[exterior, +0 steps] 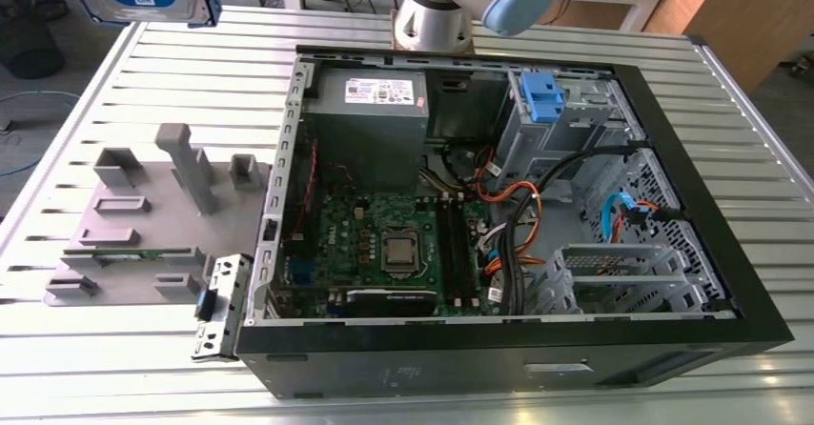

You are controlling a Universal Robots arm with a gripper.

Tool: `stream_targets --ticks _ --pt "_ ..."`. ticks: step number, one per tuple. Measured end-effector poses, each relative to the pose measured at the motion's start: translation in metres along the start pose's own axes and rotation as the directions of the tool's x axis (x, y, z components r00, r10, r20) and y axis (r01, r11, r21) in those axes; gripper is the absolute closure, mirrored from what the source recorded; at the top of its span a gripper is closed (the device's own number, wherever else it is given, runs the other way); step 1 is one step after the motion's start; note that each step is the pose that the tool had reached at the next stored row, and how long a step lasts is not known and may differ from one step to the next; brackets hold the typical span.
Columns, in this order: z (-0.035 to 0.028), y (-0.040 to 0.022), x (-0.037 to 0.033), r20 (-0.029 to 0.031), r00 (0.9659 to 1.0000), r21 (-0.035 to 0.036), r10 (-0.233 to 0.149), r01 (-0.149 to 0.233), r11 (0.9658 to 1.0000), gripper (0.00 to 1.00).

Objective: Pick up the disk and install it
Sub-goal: 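Pick up the disk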

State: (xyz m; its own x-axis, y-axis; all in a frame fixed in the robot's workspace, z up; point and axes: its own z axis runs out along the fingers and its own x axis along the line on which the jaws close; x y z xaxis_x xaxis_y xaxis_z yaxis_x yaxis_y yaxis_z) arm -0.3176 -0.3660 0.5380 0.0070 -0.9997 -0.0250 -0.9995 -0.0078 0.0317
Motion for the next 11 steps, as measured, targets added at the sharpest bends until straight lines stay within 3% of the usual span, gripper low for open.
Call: stream_targets --ticks 11 --pt "-0.0001 -0.0047 0.0 0.0 1.0 0.0 0.0 0.0 1.0 0.65"
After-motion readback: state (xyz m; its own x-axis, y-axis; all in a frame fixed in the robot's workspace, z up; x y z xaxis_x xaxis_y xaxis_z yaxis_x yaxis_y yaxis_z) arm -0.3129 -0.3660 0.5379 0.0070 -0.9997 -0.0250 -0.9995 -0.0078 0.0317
